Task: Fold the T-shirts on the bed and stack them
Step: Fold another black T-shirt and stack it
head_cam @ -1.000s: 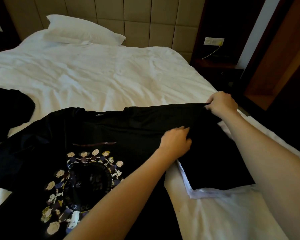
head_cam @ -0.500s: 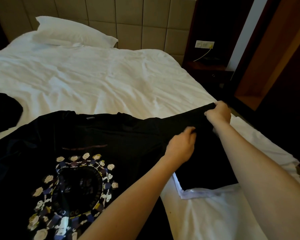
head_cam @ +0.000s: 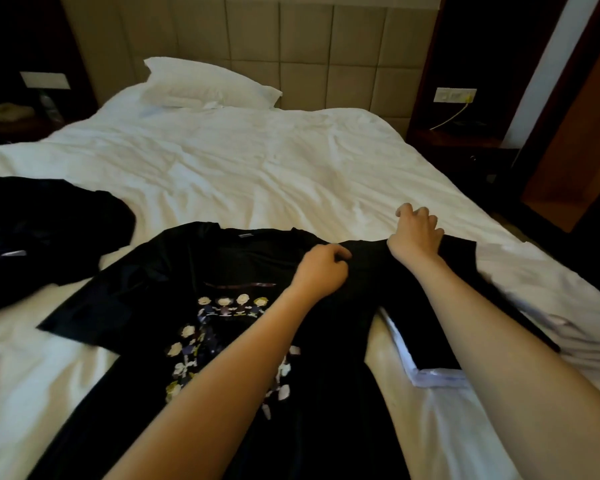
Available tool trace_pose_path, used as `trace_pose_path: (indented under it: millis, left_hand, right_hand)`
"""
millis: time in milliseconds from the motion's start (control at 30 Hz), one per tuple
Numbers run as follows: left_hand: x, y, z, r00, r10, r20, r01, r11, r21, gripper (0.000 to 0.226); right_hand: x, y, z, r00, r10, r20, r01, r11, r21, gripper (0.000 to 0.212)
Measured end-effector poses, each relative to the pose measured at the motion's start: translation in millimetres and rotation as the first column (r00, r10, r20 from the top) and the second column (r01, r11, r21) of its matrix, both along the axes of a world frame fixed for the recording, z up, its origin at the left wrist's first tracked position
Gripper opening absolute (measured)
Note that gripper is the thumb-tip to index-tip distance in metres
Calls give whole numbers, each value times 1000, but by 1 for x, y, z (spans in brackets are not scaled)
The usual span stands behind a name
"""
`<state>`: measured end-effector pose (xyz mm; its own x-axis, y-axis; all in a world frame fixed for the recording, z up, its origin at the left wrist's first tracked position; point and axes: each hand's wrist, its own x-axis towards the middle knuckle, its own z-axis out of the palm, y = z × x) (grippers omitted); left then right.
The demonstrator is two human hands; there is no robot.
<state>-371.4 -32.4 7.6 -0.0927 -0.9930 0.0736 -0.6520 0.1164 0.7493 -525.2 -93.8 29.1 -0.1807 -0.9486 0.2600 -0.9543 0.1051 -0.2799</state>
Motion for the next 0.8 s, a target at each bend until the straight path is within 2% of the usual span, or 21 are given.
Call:
trace_pose_path:
  millis: [133,300,367,433,500,567,600,633,667,733,800]
  left_hand:
    - [78,19,-2,966,259,19,-260,965,37,30]
    - [166,51,-14,850,525,49,-527,842,112,29]
    - [195,61,-21,769,639,22,-633,758,158,32]
    - [217,71,-24,626,780,-21,-758,615,217,44]
    - [231,84,-19,424,904,-55,-860,421,289,62]
    - [253,89,-31,238,959,-153,-864,281,418,76]
    - [267,88,-42,137,957,-256,-806,258,533,86]
    - [277,90,-48,73,934,-348,-721,291,629,93]
    - [285,91,-56,-11,899,-439,-627,335,703,92]
    - [293,96,-66,-159,813,-560,-467,438,768,59]
    - [290,98,-70,-177,780,-600,-407,497,766,42]
  right_hand:
    - [61,17,-5,989,142,48,-145,987,65,48]
    - [136,42,-16,935,343,88,-352,925,143,42]
    - [164,50,-20,907,406,107,-419,892,167,40]
    - [189,57,-24,875,468,122,-483,855,191,36]
    - [210,64,-27,842,520,143,-539,815,212,34]
    - [230,69,-31,803,563,193,-595,770,229,33]
    - [240,71,-34,780,581,232,-625,745,233,33]
    - [247,72,-37,755,595,273,-653,719,238,33]
    - [254,73,-40,732,604,316,-678,693,246,33]
    - [265,74,-46,691,595,410,-715,644,271,33]
    - [272,74,-51,656,560,507,-740,608,287,34]
